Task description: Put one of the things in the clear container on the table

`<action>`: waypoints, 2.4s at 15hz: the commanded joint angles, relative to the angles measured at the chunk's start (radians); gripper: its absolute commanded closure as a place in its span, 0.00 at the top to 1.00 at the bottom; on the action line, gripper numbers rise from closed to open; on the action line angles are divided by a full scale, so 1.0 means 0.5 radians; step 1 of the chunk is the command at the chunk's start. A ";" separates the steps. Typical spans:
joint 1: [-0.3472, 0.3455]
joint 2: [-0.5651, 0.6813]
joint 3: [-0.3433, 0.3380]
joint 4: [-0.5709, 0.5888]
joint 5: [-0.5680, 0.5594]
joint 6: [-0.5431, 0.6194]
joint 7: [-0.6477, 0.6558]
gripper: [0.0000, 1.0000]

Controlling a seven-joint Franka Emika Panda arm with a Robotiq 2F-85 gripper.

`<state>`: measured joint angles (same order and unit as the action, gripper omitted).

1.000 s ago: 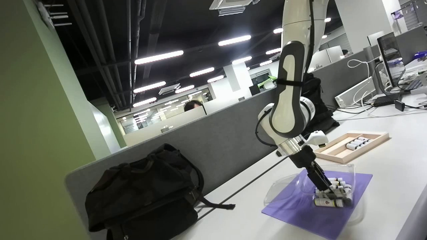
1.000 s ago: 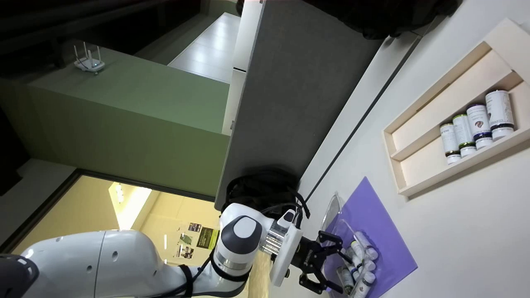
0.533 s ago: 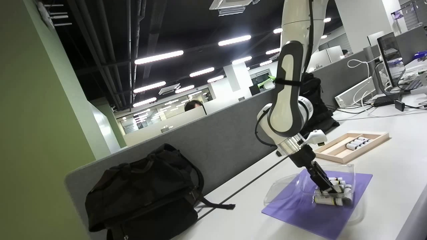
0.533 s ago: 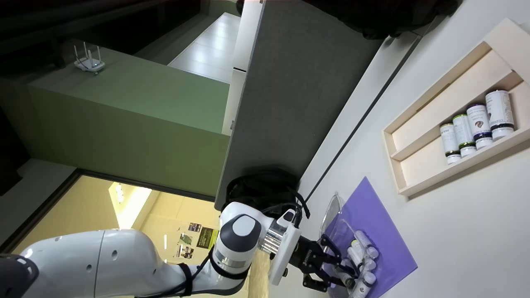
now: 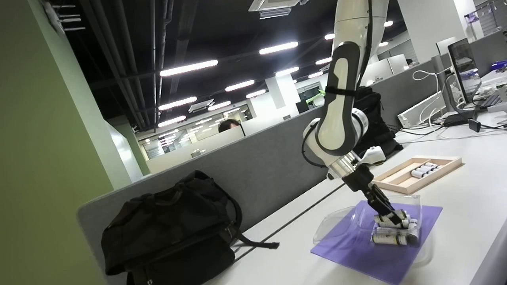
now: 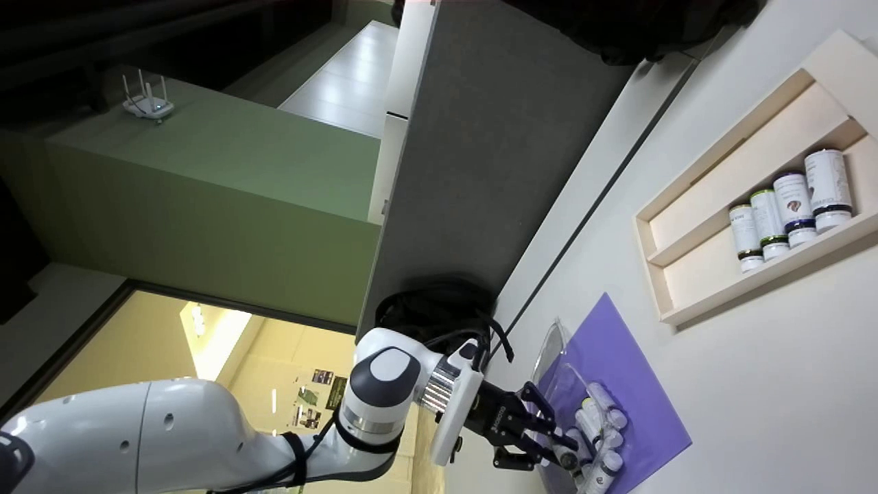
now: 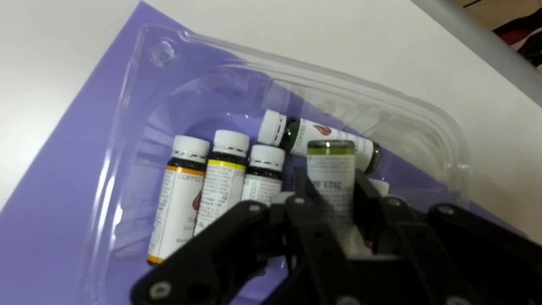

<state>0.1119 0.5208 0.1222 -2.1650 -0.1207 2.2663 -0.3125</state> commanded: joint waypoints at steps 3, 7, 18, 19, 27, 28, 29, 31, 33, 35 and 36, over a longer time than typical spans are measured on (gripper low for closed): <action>-0.059 -0.282 -0.095 -0.184 -0.044 0.020 0.135 0.12; -0.147 -0.311 -0.192 -0.400 -0.025 0.277 0.205 0.12; -0.251 -0.329 -0.339 -0.718 -0.012 0.883 0.344 0.12; -0.246 -0.335 -0.338 -0.719 -0.012 0.889 0.350 0.12; -0.182 -0.557 -0.284 -0.742 -0.021 0.878 0.378 0.12; -0.168 -0.594 -0.297 -0.758 -0.049 0.882 0.400 0.12; -0.160 -0.616 -0.310 -0.770 -0.071 0.885 0.420 0.12; -0.162 -0.608 -0.333 -0.800 -0.104 0.906 0.442 0.12; -0.179 -0.555 -0.354 -0.825 -0.117 0.933 0.465 0.12; -0.192 -0.539 -0.392 -0.870 -0.130 0.960 0.477 0.12; -0.192 -0.535 -0.422 -0.891 -0.153 0.976 0.494 0.12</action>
<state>0.0185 0.2600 -0.0557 -2.5677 -0.1511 2.7192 -0.1304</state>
